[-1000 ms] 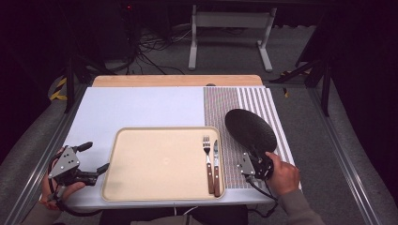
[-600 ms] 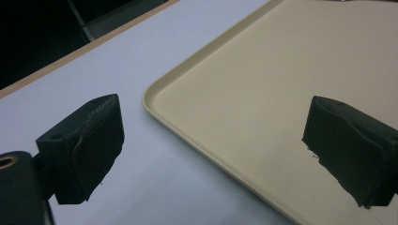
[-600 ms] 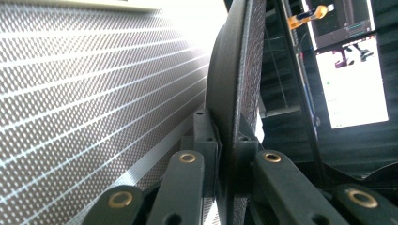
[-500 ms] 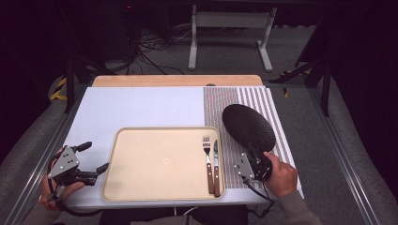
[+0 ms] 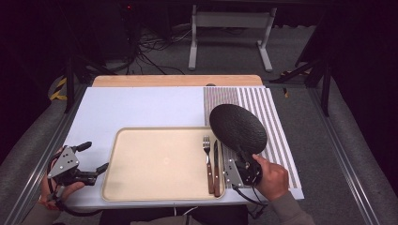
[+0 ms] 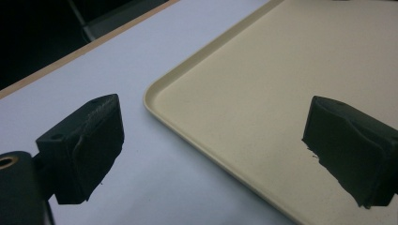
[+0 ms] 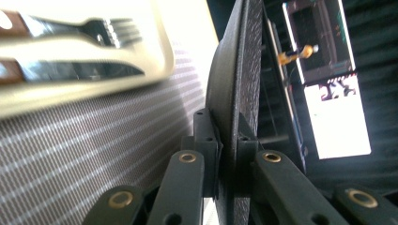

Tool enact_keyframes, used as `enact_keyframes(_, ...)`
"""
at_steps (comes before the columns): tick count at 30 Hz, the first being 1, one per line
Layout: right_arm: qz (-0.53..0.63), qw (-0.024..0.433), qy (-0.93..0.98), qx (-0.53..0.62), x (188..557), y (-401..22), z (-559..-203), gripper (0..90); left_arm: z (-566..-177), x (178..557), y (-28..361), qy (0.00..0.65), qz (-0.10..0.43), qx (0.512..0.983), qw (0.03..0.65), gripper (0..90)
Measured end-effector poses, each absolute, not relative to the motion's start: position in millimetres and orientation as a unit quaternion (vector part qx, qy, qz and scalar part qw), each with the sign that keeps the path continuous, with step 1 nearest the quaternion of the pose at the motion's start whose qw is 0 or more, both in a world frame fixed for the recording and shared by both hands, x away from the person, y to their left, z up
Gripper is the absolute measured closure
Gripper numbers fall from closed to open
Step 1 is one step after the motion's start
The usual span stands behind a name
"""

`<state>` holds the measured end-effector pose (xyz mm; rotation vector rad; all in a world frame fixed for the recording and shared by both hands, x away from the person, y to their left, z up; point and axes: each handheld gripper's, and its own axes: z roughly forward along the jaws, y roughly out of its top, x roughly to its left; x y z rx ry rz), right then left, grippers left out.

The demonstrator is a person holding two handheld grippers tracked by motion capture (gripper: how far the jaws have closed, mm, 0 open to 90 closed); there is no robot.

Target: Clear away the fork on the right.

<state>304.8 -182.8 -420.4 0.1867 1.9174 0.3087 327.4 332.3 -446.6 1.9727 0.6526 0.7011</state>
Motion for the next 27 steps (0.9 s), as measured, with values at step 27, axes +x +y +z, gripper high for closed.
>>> enact_keyframes(27, 0.188, 0.522, 0.831, -0.035, 282.5, -94.2, -426.4, 85.8, -445.1, 326.4, 333.9, 0.263, 0.285, 0.797, 0.463, 6.2)
